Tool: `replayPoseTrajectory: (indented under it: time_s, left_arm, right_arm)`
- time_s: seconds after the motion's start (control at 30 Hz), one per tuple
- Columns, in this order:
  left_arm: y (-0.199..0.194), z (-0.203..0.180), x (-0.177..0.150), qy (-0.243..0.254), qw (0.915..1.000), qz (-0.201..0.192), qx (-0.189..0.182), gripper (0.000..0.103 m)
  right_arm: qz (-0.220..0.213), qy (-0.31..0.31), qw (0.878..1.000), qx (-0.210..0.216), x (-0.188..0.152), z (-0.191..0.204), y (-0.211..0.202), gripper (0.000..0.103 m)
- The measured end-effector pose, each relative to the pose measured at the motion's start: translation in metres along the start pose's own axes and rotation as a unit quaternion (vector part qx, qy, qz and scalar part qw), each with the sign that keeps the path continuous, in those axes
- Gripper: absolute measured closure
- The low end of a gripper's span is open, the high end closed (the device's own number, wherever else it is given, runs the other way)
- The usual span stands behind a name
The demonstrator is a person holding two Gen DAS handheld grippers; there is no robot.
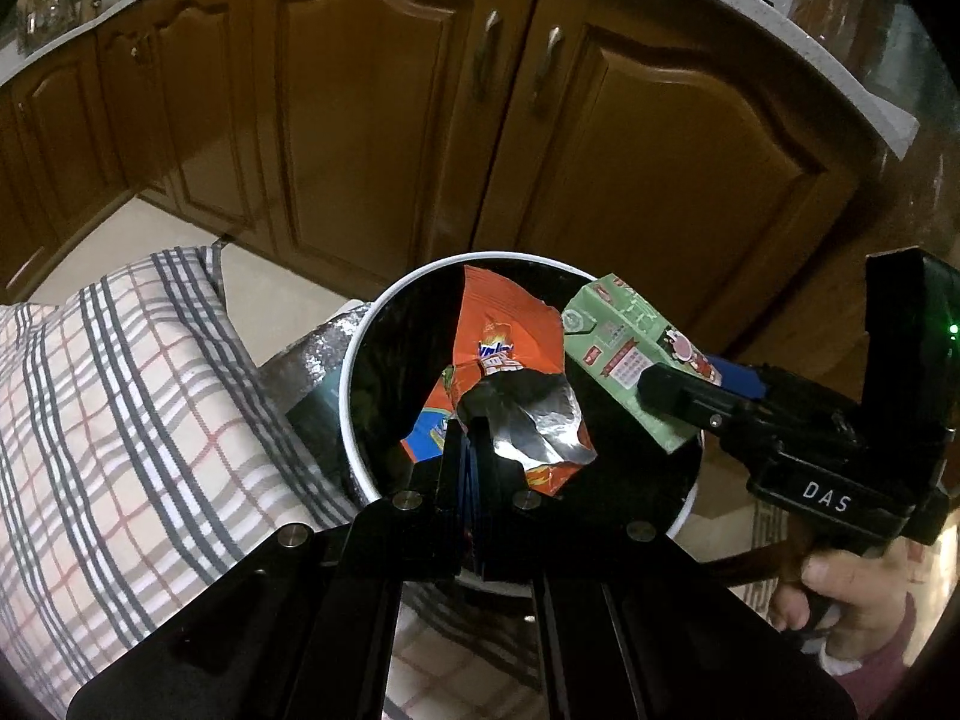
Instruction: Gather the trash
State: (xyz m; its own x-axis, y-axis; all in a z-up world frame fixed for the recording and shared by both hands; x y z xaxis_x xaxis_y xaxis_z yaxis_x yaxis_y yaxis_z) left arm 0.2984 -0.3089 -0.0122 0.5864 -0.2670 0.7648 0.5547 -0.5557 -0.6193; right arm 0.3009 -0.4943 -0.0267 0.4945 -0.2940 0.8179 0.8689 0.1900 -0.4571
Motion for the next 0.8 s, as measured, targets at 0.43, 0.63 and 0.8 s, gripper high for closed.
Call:
replayPoseTrajectory:
  time_s: [0.43, 0.63, 0.8]
  left_arm:
    - [-0.007, 0.008, -0.003, -0.025, 0.9995, -0.012, 0.014, 0.052]
    - [-0.037, 0.022, -0.013, -0.055, 0.9972, -0.046, 0.022, 0.048]
    - [-0.062, 0.043, -0.029, -0.096, 0.9926, -0.069, 0.027, 0.047]
  right_arm:
    - [-0.001, 0.030, 1.000, 0.007, 0.004, -0.009, 0.002, 0.045]
    - [-0.026, 0.043, 0.999, 0.019, 0.001, -0.003, -0.013, 0.042]
    - [-0.048, 0.058, 0.997, 0.029, -0.004, 0.011, -0.025, 0.031]
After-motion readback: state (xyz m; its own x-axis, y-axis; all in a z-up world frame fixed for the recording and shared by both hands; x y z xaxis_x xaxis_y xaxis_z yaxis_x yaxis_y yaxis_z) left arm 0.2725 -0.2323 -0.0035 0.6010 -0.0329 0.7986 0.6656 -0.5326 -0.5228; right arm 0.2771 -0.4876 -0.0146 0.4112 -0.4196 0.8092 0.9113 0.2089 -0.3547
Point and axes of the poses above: each gripper's, at about its wrist camera, not at the fingertips, and y roughly the way its jaws point, z to its left, x to its top, the point moved 3 cm from there along y, roughly the way its jaws point, and after that the axes turned 14 degrees about -z, right-handed, at the moved point
